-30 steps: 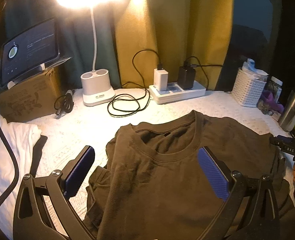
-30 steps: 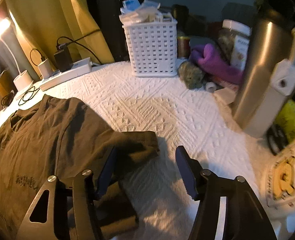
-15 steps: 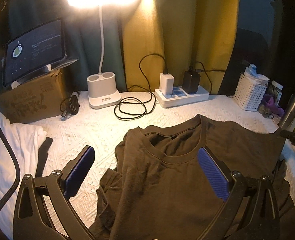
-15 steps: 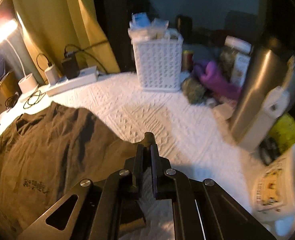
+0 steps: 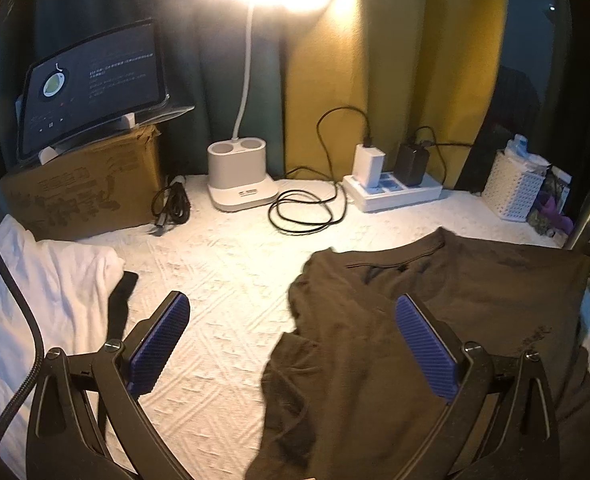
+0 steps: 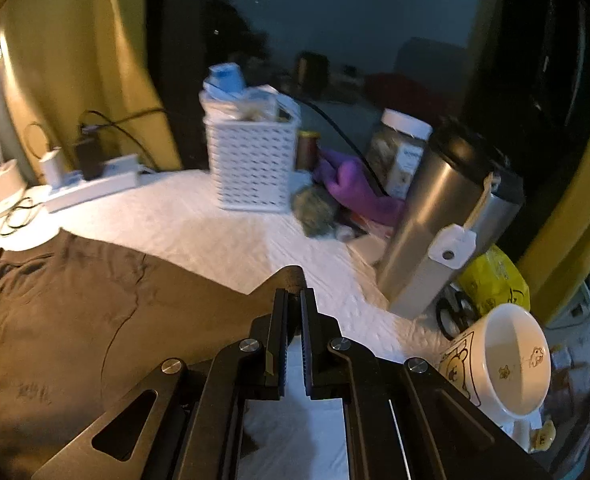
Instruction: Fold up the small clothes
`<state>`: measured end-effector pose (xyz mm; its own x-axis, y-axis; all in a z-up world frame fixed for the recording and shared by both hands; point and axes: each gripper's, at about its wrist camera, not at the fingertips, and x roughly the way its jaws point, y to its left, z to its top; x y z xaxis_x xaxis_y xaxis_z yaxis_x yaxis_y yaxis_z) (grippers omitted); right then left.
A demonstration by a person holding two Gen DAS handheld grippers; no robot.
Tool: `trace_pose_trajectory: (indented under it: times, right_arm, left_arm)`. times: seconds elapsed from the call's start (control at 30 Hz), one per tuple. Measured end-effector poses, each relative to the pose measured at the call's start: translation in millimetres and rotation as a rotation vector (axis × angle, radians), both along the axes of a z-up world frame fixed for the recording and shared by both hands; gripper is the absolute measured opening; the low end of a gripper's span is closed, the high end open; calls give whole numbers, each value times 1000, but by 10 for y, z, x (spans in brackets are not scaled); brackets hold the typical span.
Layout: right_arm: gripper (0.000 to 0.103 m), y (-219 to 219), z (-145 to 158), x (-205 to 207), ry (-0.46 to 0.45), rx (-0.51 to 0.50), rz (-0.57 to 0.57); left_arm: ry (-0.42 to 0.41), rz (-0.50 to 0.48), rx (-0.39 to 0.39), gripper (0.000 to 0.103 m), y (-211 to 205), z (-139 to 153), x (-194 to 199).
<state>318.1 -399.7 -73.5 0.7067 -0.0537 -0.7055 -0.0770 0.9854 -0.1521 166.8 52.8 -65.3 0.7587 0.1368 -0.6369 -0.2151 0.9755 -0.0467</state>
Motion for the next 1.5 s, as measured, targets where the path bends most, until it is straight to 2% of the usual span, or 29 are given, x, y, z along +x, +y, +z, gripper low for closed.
trace_pose_trajectory:
  times: [0.33, 0.37, 0.4, 0.47, 0.57, 0.67, 0.8, 1.0, 1.2, 1.3, 1.37, 1.4, 1.5]
  right_arm:
    - [5, -120, -147, 231, 26, -34, -15]
    - [0, -128, -142, 232, 15, -67, -35]
    - [0, -143, -122, 224, 0, -105, -57]
    - [0, -216, -12, 188, -14, -71, -66]
    - [0, -135, 106, 99, -39, -83, -33]
    - [0, -36, 39, 43, 7, -55, 24]
    - [0, -12, -255, -53, 109, 12, 34]
    - [1, -169, -404, -421, 155, 121, -8]
    - [1, 77, -480, -598, 194, 158, 85]
    - [1, 214, -581, -644, 211, 153, 128]
    - [1, 254, -689, -663, 231, 74, 126]
    - [1, 245, -705, -696, 210, 60, 139]
    - [1, 196, -701, -766, 211, 56, 127]
  left_arm:
    - [56, 35, -7, 102, 50, -188, 203]
    - [58, 31, -10, 102, 33, -191, 220]
    - [56, 27, -11, 102, 18, -186, 227]
    - [46, 22, -14, 102, -1, -170, 217]
    - [41, 17, -26, 102, -2, -173, 183]
    - [40, 13, -30, 102, -2, -172, 133]
    - [35, 15, -33, 102, 11, -143, 78]
    - [36, 22, -30, 102, -14, -116, 45]
    - [45, -5, -35, 102, -188, -103, 18]
    - [38, -18, -32, 102, -275, -54, -28]
    - [37, -24, -24, 102, -315, -32, -58]
    - [38, -25, -22, 102, -326, -27, -73]
    - [40, -22, -15, 102, -343, -14, -112]
